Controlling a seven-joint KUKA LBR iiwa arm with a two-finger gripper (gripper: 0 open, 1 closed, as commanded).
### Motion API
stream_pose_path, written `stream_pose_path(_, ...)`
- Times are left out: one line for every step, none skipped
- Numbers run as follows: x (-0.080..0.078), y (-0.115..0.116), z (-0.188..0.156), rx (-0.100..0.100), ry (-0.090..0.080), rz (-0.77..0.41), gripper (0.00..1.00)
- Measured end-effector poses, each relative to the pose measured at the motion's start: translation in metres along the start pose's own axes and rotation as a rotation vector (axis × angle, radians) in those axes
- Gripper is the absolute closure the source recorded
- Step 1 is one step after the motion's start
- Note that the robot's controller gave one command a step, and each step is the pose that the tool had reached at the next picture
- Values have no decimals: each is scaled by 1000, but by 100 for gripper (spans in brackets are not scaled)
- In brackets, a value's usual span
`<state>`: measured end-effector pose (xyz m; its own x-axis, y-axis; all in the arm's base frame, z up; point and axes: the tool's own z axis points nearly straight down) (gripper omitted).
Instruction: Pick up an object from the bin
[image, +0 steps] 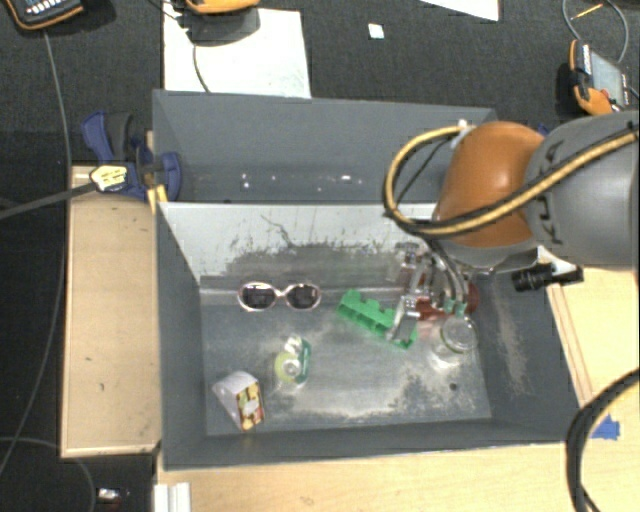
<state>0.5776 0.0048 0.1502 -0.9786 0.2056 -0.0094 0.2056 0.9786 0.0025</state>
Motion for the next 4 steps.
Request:
stream_pose_path(20, 15, 51, 4, 18, 146, 0)
stream_pose_path(-4, 14, 80, 0, -1, 209, 0)
stream_pose_path(17, 14, 80, 2, 11, 315, 100)
stream_pose_path(17, 14, 80, 2, 11, 315, 100)
